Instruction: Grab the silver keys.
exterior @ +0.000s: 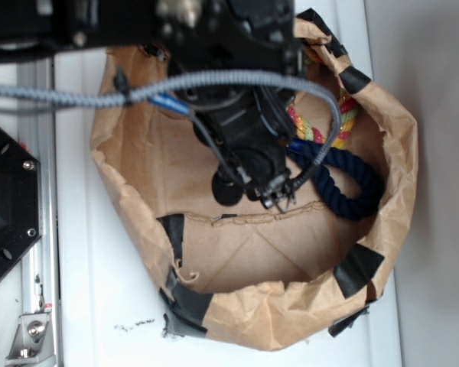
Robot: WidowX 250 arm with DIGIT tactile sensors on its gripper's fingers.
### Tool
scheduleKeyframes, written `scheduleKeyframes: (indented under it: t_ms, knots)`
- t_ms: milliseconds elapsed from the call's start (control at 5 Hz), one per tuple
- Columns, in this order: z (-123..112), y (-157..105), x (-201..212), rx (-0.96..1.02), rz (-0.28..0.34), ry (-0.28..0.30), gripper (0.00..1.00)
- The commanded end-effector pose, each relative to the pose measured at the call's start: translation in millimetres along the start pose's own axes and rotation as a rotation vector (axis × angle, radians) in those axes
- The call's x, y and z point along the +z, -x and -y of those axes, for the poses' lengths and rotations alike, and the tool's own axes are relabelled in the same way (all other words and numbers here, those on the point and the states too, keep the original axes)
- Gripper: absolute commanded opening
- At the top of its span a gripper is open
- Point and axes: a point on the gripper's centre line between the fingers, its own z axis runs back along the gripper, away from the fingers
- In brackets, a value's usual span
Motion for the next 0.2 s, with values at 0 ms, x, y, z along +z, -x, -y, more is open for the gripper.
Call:
scheduleKeyframes:
  t_ms: [0]
  knots:
    - [10.2, -2.2, 10.7, -0.067, 0.078, 0.025, 0.0]
